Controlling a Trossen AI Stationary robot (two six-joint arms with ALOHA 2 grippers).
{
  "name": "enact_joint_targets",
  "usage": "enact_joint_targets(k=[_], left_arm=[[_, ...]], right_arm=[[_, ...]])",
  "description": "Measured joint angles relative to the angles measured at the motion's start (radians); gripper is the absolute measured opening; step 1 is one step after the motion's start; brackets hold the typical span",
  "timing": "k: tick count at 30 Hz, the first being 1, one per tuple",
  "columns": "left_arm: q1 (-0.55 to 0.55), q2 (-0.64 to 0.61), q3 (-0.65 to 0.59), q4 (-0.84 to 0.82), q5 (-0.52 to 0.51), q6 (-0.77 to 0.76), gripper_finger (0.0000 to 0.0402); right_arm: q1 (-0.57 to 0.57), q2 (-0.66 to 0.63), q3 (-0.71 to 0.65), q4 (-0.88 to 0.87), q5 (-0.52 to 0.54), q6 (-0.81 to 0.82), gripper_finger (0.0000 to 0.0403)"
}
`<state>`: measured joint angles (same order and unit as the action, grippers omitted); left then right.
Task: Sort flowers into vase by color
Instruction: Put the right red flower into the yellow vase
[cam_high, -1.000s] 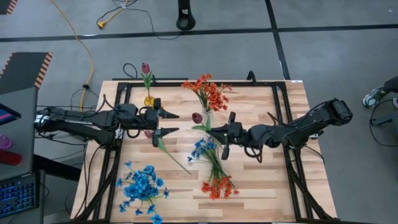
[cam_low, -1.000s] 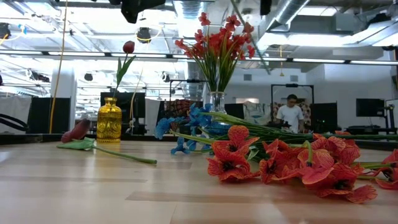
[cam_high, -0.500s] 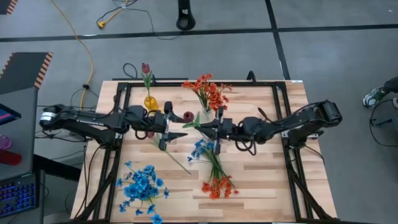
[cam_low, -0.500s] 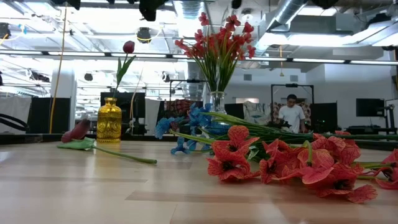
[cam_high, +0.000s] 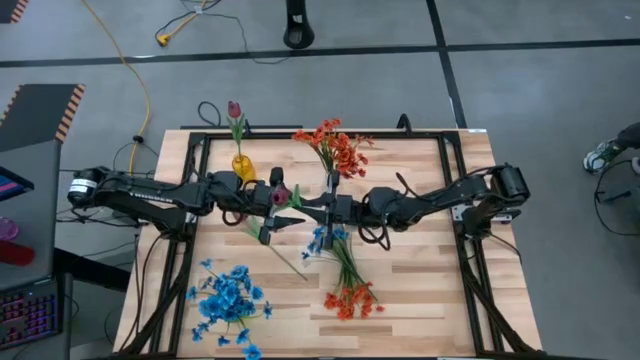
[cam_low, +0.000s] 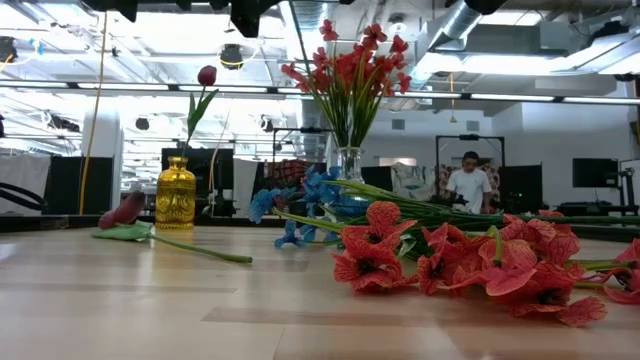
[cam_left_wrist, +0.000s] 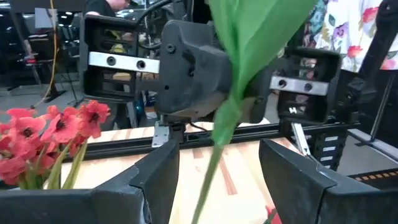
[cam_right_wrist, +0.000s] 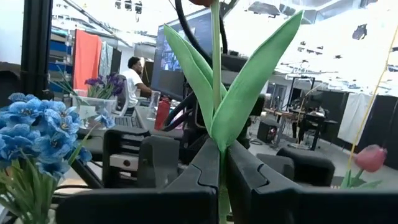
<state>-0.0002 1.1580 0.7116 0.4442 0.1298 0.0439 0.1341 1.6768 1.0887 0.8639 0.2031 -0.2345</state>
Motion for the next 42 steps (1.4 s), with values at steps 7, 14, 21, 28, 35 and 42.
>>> enact_joint_targets(k=[7,14,21,28,35,42], left_arm=[[0.0,0.0,0.0,0.002,-0.054,-0.004,0.0143],[-0.001,0.0,0.0,0.002,-0.109,-0.004,0.0059],[-0.001,0.0,0.0,0.002,-0.106,-0.006,0.0005],[-0.001,0.0,0.0,-0.003,-0.108,-0.038,0.0002],[0.0,-0.009,0.0,-0.014,-0.112,-0.038,0.0001],[0.029,-0.147,0.0,-0.128,-0.115,-0.038,0.0]], right_arm=[[0.0,-0.005,0.003,0.002,0.0,-0.01,0.0036],[0.0,-0.006,0.003,-0.007,0.006,-0.01,0.0037],[0.0,-0.006,0.003,-0.007,0.012,-0.008,0.0054],[0.0,-0.007,0.003,-0.014,0.011,-0.001,0.0071],[-0.006,-0.007,0.003,-0.027,0.065,0.05,0.0158],[-0.006,-0.082,0.002,-0.161,0.19,0.044,0.0255]])
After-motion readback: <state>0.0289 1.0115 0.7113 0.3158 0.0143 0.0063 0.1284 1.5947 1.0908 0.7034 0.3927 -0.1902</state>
